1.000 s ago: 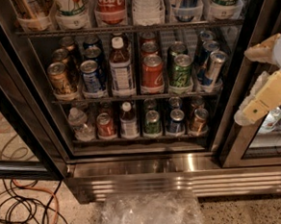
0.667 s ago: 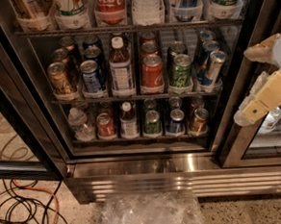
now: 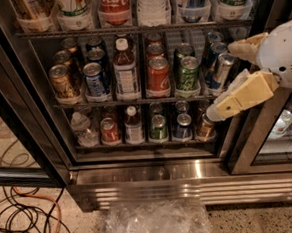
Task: Pick 7up can from top shelf of fridge
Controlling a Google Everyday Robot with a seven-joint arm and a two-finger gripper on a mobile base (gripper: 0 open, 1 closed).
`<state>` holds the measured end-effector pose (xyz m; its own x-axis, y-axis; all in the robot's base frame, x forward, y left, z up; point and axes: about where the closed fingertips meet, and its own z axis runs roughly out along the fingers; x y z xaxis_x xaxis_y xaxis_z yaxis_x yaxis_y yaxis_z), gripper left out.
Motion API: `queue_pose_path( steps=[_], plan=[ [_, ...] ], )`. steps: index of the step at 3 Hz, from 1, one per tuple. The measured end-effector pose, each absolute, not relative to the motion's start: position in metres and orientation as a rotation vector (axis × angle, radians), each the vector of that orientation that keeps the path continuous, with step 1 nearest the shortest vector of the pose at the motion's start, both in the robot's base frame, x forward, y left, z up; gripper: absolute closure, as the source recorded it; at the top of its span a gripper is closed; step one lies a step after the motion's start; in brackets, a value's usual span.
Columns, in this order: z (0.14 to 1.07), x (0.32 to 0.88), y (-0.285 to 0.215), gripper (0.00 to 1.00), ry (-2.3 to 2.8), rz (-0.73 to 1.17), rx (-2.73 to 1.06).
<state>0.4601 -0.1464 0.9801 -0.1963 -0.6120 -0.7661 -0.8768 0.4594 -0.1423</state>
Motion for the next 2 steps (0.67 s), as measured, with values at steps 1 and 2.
queue_pose_path(
  steps=[1,2],
  plan=[
    [0.9893,0.4648,-0.14,0.0,1.884,0.424,-1.22],
    [0.9892,0.4648,-0.14,0.0,1.884,0.424,-1.22]
  ],
)
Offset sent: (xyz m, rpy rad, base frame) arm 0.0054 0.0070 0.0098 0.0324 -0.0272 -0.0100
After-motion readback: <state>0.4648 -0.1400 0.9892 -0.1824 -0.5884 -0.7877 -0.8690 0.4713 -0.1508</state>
